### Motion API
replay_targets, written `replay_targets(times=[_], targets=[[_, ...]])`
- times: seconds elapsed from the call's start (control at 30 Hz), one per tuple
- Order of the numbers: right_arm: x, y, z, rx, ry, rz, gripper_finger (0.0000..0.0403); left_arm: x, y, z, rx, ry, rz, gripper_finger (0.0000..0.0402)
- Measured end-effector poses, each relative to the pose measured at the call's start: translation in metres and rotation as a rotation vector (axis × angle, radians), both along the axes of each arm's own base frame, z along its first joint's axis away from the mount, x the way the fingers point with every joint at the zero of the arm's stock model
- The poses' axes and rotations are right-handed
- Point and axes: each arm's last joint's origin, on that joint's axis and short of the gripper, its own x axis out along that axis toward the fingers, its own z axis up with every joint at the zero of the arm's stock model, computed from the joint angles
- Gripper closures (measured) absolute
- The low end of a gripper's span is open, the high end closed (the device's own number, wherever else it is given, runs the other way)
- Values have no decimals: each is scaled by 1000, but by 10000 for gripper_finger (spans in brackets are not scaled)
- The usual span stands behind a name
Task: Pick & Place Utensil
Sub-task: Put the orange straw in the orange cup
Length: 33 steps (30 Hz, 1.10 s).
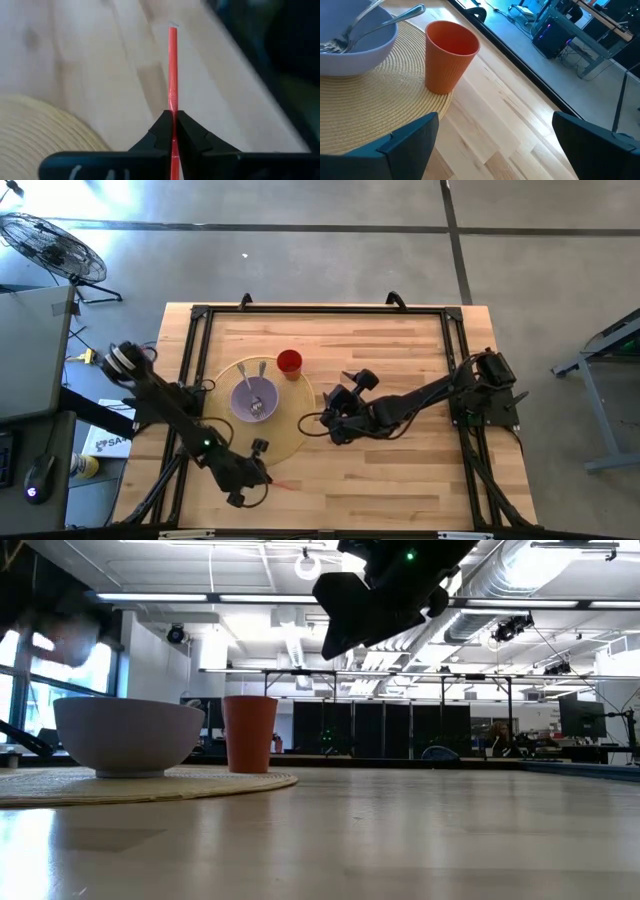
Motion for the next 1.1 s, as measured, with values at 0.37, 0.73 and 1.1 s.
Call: replay_targets(times=[0.37,0.73,1.1], targets=[[-3,8,0,18,-14,14,18,-11,45,86,25,-403,265,394],[-11,19,-2,27,-28,2,18,12,119,126,-60,-594,466,394],[-22,32,-4,-3,-39,-11,18,26,173,145,-99,-771,469,394]])
